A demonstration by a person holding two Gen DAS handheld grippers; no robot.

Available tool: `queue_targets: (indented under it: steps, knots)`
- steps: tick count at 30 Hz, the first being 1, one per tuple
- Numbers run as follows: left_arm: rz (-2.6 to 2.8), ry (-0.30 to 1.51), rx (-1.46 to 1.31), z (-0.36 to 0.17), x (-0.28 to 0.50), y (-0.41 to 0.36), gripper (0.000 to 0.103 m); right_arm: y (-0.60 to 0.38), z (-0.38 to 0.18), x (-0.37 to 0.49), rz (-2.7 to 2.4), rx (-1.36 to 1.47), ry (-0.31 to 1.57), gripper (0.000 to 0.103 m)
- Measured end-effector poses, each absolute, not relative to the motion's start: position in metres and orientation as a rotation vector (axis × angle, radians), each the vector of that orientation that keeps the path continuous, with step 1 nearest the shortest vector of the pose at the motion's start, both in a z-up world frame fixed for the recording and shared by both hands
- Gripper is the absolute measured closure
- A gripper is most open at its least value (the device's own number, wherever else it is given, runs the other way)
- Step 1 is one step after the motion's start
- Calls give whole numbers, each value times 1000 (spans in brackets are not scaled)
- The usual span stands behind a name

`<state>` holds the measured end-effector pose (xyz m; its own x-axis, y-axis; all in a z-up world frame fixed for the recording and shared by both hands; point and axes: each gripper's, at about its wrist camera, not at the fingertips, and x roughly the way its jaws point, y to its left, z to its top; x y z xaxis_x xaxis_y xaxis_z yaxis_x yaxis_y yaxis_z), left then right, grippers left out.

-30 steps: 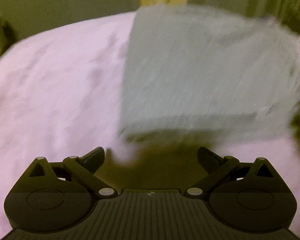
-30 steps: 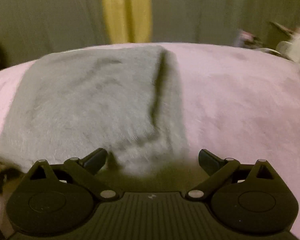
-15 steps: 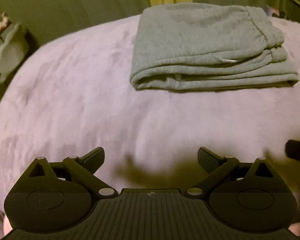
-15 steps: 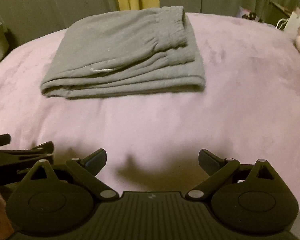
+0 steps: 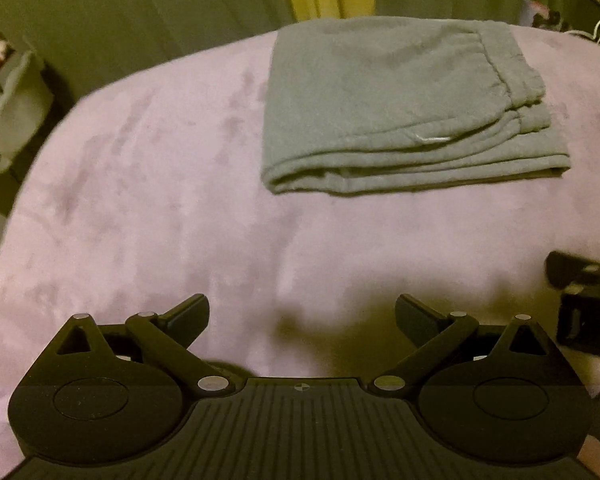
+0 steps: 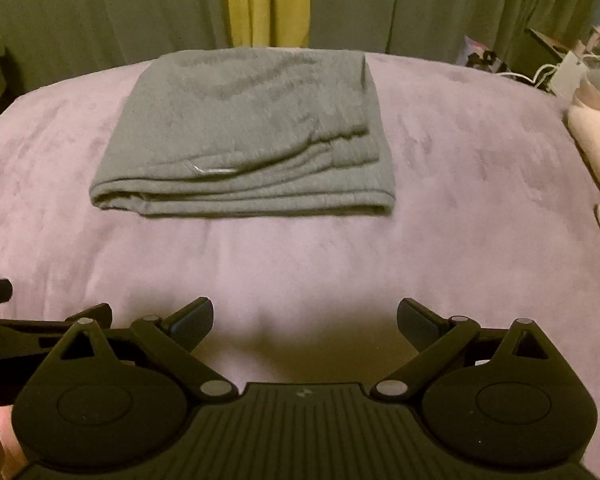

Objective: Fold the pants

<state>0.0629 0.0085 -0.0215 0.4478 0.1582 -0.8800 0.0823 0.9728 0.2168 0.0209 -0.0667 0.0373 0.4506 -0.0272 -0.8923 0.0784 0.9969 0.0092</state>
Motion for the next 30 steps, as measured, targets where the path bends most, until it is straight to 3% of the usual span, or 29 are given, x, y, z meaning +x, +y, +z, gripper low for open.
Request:
queue_targets:
  steps: [9,30]
  knots:
    - [59,1145,203,4,75,13,1,-64,67,37,-72,62,1087,5]
    - [105,1169,202,-2,86,18,1,-59,60,47,-54,65,1112,4]
